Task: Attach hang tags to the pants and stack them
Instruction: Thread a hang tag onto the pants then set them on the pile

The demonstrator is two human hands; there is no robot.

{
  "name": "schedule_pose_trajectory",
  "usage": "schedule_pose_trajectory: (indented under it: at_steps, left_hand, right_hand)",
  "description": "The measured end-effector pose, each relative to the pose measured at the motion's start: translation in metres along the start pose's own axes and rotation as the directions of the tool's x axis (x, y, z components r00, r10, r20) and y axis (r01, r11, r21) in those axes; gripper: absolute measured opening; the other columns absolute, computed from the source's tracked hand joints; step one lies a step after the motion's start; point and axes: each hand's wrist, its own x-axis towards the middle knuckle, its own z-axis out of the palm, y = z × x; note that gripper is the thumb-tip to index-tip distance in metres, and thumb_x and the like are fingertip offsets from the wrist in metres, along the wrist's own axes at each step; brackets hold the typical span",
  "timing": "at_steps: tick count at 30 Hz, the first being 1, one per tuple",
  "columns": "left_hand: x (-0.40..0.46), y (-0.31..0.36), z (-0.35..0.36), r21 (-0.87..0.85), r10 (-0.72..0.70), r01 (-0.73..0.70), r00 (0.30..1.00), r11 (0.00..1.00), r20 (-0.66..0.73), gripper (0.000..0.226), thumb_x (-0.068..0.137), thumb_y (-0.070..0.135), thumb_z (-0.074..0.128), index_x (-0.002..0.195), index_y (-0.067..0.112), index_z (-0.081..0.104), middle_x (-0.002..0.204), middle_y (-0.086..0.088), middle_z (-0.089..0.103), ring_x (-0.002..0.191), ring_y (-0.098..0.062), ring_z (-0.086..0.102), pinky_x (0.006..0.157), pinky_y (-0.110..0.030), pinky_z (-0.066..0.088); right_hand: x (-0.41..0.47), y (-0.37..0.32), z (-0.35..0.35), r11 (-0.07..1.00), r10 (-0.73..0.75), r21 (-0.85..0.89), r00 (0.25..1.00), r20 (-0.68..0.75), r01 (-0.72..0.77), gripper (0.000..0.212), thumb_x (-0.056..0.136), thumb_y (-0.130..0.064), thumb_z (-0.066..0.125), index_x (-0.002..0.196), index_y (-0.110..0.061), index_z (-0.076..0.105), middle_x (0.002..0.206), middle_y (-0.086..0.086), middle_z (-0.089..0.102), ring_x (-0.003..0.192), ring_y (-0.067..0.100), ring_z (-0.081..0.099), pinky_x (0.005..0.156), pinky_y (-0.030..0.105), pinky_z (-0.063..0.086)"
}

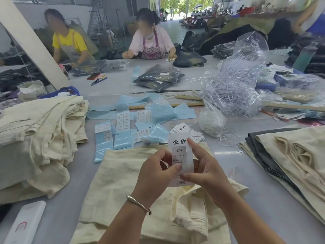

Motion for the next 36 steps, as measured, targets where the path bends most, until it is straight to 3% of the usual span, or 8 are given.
schedule_pose_trajectory:
  at_steps: [6,10,15,19,25,28,31,36]
  left_hand:
    - [-0.002,0.001,0.0,0.106,0.094,-0.086,0.993,0.991,-0.075,0.019,0.073,0.039,0.07,0.085,0.027,0.061,0.083,0.014,0.064,0.06,-0.011,0.053,0.055,-0.018,0.043]
    - [-0.004,-0.003,0.0,0.189,0.135,-0.114,0.986,0.975,-0.1,0.024,0.081,0.034,0.073,0.099,0.034,0.057,0.109,0.014,0.048,0.082,-0.004,0.053,0.063,-0.009,0.039]
    - [-0.006,0.002,0.0,0.055,0.118,-0.113,0.989,0.992,-0.09,0.036,0.086,0.037,0.07,0.116,0.041,0.052,0.119,0.015,0.048,0.096,-0.015,0.059,0.072,-0.031,0.056]
    - [-0.005,0.007,-0.004,-0.092,0.074,-0.079,0.996,0.993,-0.053,0.074,0.085,0.03,0.071,0.136,0.06,0.027,0.115,0.016,0.057,0.09,-0.01,0.067,0.066,-0.023,0.056]
    - [-0.005,0.005,0.0,-0.498,-0.02,0.012,1.0,0.867,-0.011,0.072,0.09,0.002,0.064,0.143,0.036,0.029,0.1,-0.005,0.074,0.097,-0.02,0.071,0.077,-0.026,0.056]
    - [-0.004,0.007,0.0,-0.539,-0.013,0.0,1.0,0.842,-0.02,0.071,0.088,-0.001,0.063,0.141,0.036,0.033,0.1,-0.008,0.074,0.097,-0.022,0.071,0.078,-0.026,0.056]
    - [-0.003,0.008,0.002,-0.568,-0.006,-0.007,1.0,0.823,-0.021,0.072,0.085,-0.006,0.065,0.138,0.035,0.038,0.099,-0.014,0.073,0.097,-0.024,0.071,0.079,-0.03,0.057]
    - [-0.005,0.007,0.005,-0.599,0.023,-0.017,1.0,0.8,0.003,0.076,0.074,0.008,0.073,0.138,0.031,0.041,0.094,-0.022,0.07,0.09,-0.023,0.07,0.076,-0.029,0.056]
  right_hand:
    - [0.0,0.0,0.004,0.996,-0.063,0.067,0.998,0.01,0.062,0.099,0.074,0.022,0.066,0.151,-0.022,0.021,0.122,-0.004,0.067,0.105,0.027,0.068,0.081,0.034,0.056]
    - [0.001,-0.004,0.009,0.992,-0.104,0.07,0.994,-0.021,0.105,0.102,0.068,0.009,0.072,0.151,-0.023,0.022,0.123,-0.005,0.067,0.105,0.027,0.068,0.087,0.043,0.056]
    - [0.004,-0.01,0.01,0.986,-0.138,0.095,0.99,-0.027,0.14,0.101,0.07,0.007,0.074,0.151,-0.024,0.022,0.122,-0.004,0.067,0.106,0.029,0.067,0.084,0.041,0.056]
    - [0.004,-0.011,0.012,0.985,-0.142,0.094,0.99,-0.024,0.144,0.101,0.072,0.006,0.074,0.151,-0.026,0.021,0.124,-0.005,0.066,0.107,0.031,0.067,0.084,0.043,0.057]
    - [0.005,-0.013,0.014,0.99,-0.115,0.07,0.991,-0.074,0.12,0.1,0.068,-0.003,0.079,0.149,-0.03,0.027,0.12,0.0,0.069,0.107,0.029,0.066,0.087,0.044,0.056]
    - [0.004,-0.016,0.014,0.992,-0.114,0.039,0.983,-0.143,0.121,0.097,0.064,-0.011,0.082,0.147,-0.026,0.034,0.119,0.0,0.068,0.105,0.027,0.066,0.084,0.036,0.056]
    - [0.005,-0.02,0.015,0.963,-0.085,0.241,0.985,-0.15,0.12,0.094,0.062,0.002,0.078,0.145,-0.014,0.038,0.121,0.003,0.068,0.11,0.022,0.065,0.081,0.027,0.055]
    - [0.007,-0.025,0.019,0.911,-0.054,0.402,0.994,-0.098,0.089,0.068,0.057,0.008,0.075,0.12,-0.012,0.06,0.108,0.019,0.07,0.092,0.028,0.07,0.071,0.03,0.056]
